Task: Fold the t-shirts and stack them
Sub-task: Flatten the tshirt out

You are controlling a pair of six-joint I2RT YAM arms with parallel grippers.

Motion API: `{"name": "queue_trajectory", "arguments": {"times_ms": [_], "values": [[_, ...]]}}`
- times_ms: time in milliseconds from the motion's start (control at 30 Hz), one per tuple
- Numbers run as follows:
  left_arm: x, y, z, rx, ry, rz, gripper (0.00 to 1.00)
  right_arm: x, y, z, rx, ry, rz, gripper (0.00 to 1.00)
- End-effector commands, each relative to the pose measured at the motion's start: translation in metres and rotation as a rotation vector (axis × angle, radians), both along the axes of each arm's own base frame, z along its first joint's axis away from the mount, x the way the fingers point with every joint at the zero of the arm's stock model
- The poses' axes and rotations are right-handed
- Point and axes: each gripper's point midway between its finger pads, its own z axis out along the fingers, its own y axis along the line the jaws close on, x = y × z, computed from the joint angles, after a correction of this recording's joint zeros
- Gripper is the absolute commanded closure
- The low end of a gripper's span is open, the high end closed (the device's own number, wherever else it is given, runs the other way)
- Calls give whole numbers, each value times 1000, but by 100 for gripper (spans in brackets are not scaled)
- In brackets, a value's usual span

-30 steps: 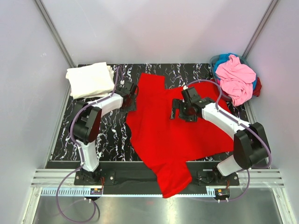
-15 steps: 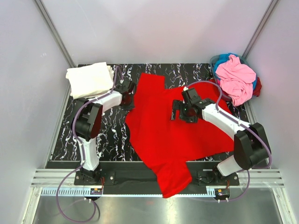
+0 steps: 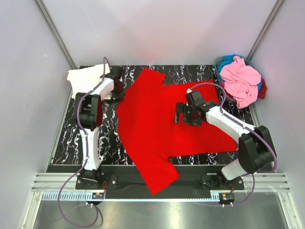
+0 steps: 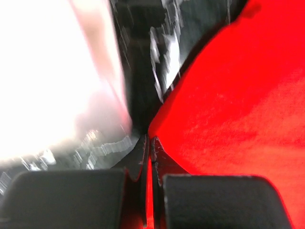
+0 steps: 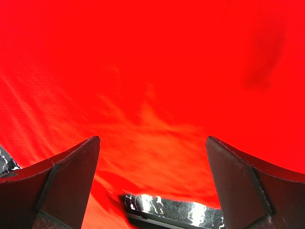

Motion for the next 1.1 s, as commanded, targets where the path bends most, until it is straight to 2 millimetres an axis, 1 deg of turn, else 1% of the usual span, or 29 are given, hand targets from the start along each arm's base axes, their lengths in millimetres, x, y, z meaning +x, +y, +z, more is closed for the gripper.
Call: {"name": "queue_trajectory", "arguments": {"times_ms": [0, 33, 67, 100, 133, 167, 200, 267, 300, 333, 400, 433, 533, 567, 600, 633, 667, 700, 733, 767, 800, 833, 867, 900, 933, 967, 1000, 1033, 1067], "values": [[19, 8, 12, 39, 12, -48, 100, 7, 4, 16, 17, -54, 10, 0], [33, 9, 24, 53, -26, -53, 100, 7, 4, 16, 16, -58, 12, 0], [32, 12, 16, 71, 7, -54, 100, 8, 4, 16, 16, -60, 12, 0], [44, 13, 27, 81, -28, -64, 100, 7, 4, 15, 16, -54, 11, 0], [48, 15, 28, 88, -29, -64, 100, 7, 5, 14, 18, -52, 13, 0], [46, 20, 21, 96, 0, -62, 100, 7, 5, 13, 19, -48, 14, 0], [53, 20, 28, 95, -19, -61, 100, 7, 5, 13, 18, -48, 16, 0], [54, 27, 25, 113, -7, -57, 100, 6, 4, 12, 13, -44, 14, 0], [55, 28, 29, 121, -15, -59, 100, 6, 4, 11, 11, -40, 14, 0], [55, 31, 30, 134, -15, -57, 97, 6, 3, 12, 9, -44, 12, 0], [49, 34, 36, 148, -10, -53, 86, 5, 2, 13, 8, -48, 10, 0], [49, 33, 53, 142, -45, -48, 66, 5, 1, 15, 3, -51, 7, 0], [34, 35, 67, 151, -49, -27, 46, 8, -2, 25, -9, -71, -1, 0], [29, 34, 95, 149, -97, -19, 39, 7, -2, 31, -9, -76, 1, 0], [12, 35, 89, 147, -66, -13, 36, 7, -3, 35, -7, -80, -1, 0], [2, 33, 95, 143, -70, -10, 34, 9, -11, 42, -33, -105, -25, 0], [-7, 27, 131, 120, -163, -7, 31, 9, -13, 48, -40, -120, -32, 0], [-32, 25, 115, 116, -117, -9, 27, 10, -16, 53, -44, -140, -47, 0], [-46, 22, 121, 123, -133, -11, 26, 8, -25, 62, -63, -170, -75, 0], [-62, 9, 151, 106, -215, -26, 25, 6, -30, 64, -75, -180, -88, 0], [-88, 5, 135, 103, -171, -32, 24, 5, -34, 68, -80, -198, -97, 0], [-103, -2, 136, 90, -175, -41, 24, 3, -41, 79, -81, -239, -120, 0], [-126, -15, 153, 62, -214, -61, 24, -3, -47, 77, -96, -241, -135, 0], [-155, -20, 131, 42, -159, -56, 24, -5, -52, 79, -98, -254, -152, 0], [-173, -28, 127, 18, -159, -73, 24, -9, -59, 89, -96, -293, -185, 0], [-195, -46, 139, -48, -209, -113, 24, -15, -65, 84, -103, -289, -205, 0], [-225, -50, 110, -80, -142, -96, 24, -18, -69, 85, -87, -296, -247, 0], [-243, -60, 105, -134, -130, -116, 25, -24, -75, 93, -75, -322, -279, 0], [-263, -77, 112, -199, -171, -170, 25, -29, -78, 90, -71, -319, -291, 0]]}}
